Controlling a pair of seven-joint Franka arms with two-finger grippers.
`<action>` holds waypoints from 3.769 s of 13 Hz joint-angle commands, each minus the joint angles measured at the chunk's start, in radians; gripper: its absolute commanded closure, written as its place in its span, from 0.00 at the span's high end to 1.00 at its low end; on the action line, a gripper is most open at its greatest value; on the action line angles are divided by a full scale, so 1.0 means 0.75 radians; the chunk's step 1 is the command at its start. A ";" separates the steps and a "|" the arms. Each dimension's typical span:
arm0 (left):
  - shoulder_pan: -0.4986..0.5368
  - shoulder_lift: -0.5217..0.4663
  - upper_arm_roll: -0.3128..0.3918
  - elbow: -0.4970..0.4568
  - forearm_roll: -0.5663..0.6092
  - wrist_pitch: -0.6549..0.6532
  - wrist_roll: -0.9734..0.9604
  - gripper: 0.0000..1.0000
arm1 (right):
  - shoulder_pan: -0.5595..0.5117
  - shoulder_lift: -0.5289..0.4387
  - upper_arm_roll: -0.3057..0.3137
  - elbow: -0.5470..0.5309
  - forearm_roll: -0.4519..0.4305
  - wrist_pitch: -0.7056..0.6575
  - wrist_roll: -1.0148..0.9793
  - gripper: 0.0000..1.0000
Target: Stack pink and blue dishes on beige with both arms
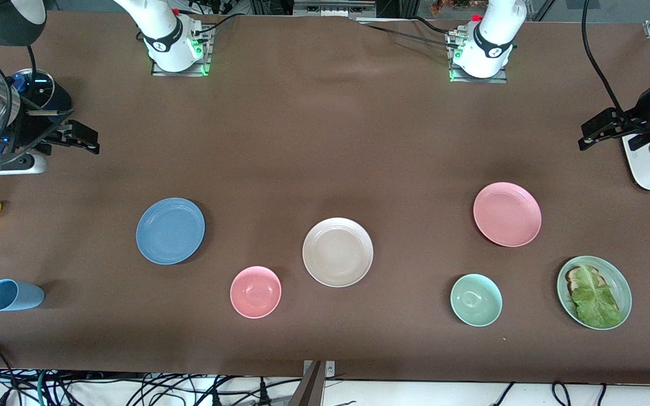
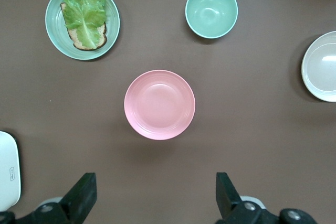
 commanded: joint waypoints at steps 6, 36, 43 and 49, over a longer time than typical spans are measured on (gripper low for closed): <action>-0.003 0.020 0.001 0.045 -0.005 -0.014 -0.006 1.00 | 0.002 -0.023 0.012 -0.007 0.012 0.010 0.016 1.00; 0.011 0.086 0.005 0.109 -0.003 -0.012 -0.006 1.00 | 0.000 -0.021 0.008 -0.011 0.016 0.010 0.018 1.00; 0.026 0.161 0.024 0.135 0.060 0.066 -0.014 1.00 | 0.000 -0.021 0.004 -0.011 0.018 0.012 0.018 1.00; 0.028 0.306 0.020 0.137 0.073 0.070 -0.022 1.00 | 0.000 -0.012 0.002 -0.011 0.018 0.071 0.018 1.00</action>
